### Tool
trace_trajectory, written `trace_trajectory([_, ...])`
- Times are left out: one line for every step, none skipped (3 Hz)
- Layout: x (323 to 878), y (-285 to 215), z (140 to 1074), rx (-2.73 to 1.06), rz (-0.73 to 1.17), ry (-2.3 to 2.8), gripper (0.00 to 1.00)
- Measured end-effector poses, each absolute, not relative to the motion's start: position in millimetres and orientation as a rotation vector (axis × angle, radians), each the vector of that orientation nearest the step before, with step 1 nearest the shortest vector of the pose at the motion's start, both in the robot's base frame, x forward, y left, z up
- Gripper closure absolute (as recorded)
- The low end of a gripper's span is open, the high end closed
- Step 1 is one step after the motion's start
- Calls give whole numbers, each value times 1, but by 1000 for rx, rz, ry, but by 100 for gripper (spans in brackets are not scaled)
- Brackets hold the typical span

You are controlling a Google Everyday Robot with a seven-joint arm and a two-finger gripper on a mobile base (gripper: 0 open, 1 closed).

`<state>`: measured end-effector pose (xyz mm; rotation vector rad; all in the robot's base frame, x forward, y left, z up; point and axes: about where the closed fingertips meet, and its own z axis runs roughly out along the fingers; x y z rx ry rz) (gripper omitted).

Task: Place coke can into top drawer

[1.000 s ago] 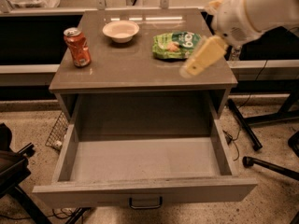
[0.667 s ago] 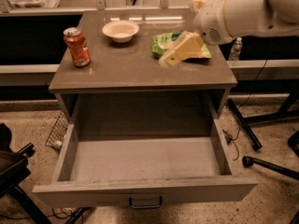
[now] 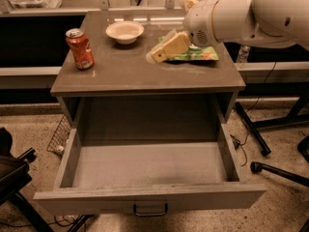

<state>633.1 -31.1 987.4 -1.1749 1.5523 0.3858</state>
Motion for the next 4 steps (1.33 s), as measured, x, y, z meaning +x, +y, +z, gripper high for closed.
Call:
trace_trajectory([642,14,989,-1192,470,1473,0])
trace_trajectory([663,83,998,-1167,602,1339,0])
trace_trajectory([689,147,999,-1114,733,1233,0])
trace_trajectory([710,194,993,-1083,817,1192,0])
